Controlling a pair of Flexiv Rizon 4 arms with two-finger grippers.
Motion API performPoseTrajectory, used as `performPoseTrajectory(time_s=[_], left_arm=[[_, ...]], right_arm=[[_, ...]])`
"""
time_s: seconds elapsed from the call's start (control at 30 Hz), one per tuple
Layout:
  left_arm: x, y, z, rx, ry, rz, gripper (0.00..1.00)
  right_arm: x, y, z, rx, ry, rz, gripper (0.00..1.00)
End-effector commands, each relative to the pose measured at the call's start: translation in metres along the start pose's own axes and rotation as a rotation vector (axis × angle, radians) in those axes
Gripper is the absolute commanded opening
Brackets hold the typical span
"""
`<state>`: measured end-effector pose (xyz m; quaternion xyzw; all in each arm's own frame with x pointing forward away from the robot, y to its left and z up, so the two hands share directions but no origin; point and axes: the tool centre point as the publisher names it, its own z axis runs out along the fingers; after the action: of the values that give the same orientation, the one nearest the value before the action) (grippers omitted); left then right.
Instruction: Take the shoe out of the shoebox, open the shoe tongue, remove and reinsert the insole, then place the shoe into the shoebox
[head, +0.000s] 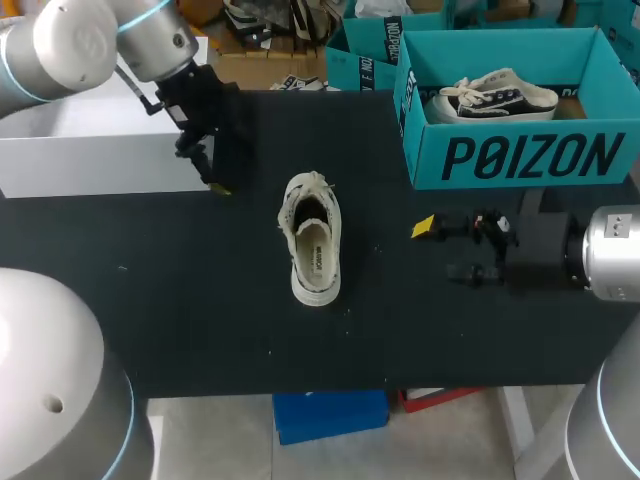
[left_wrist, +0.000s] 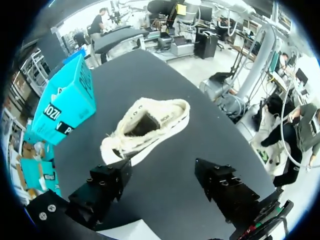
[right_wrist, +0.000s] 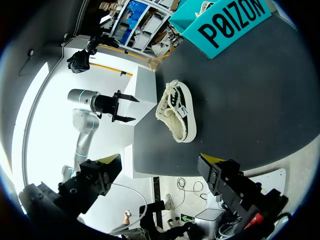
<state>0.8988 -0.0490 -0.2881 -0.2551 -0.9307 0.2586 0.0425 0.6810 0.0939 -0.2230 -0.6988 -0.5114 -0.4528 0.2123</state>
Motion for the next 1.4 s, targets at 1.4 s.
performPoseTrajectory(time_s=[1.4], left_arm=[[0.014, -0.031, 0.026, -0.185, 0.096, 0.588, 1.0]], right_arm=[[0.0, 0.0, 0.0, 0.0, 0.0, 0.0, 1.0]])
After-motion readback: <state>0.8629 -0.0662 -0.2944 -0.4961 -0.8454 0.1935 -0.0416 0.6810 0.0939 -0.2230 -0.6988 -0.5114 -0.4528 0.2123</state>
